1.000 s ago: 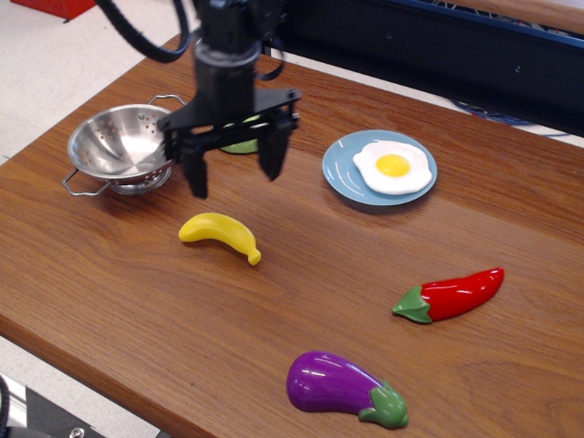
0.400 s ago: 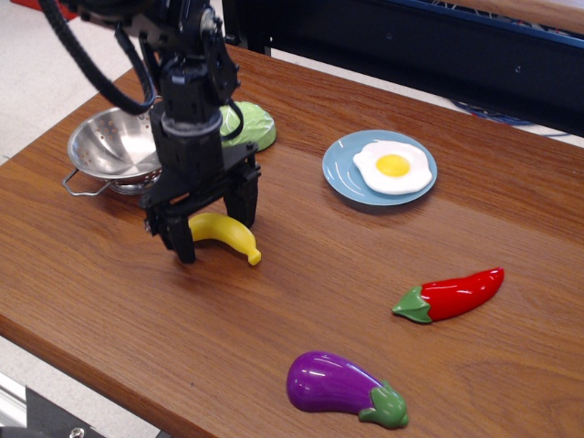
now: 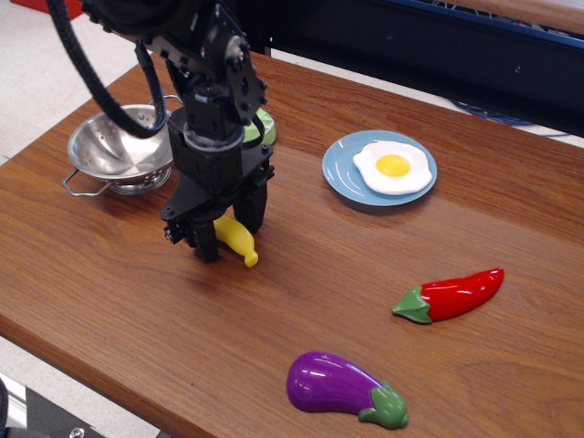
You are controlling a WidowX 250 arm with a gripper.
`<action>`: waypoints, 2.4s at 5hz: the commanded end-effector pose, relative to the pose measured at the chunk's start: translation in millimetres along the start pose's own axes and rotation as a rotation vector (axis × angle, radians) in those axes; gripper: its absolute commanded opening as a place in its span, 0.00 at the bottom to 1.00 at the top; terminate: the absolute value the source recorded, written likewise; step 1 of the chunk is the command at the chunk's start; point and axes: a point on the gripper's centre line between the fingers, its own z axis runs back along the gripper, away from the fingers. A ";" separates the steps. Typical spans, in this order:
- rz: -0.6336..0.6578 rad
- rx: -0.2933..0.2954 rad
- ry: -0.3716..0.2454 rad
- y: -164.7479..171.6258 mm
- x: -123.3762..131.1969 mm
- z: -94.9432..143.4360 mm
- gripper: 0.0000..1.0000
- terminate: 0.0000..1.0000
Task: Put banana in colander
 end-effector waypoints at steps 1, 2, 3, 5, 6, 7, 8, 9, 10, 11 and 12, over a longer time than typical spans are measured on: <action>0.016 -0.023 0.047 1.9 -0.3 17.8 0.00 0.00; 0.021 -0.073 0.072 -5.6 18.3 49.6 0.00 0.00; 0.086 -0.086 0.086 -13.4 53.4 62.9 0.00 0.00; 0.203 -0.081 0.015 -7.5 122.8 54.7 0.00 0.00; 0.179 -0.056 -0.014 -1.3 126.1 46.2 0.00 0.00; 0.156 -0.029 -0.005 -1.3 124.6 49.8 1.00 0.00; 0.154 -0.051 0.017 -4.6 117.6 62.8 1.00 0.00; 0.133 -0.049 0.046 -8.0 108.3 79.0 1.00 0.00; 0.133 -0.049 0.046 -8.0 108.3 79.0 1.00 0.00; 0.133 -0.049 0.046 -8.0 108.3 79.0 1.00 0.00; 0.133 -0.049 0.046 -8.0 108.3 79.0 1.00 0.00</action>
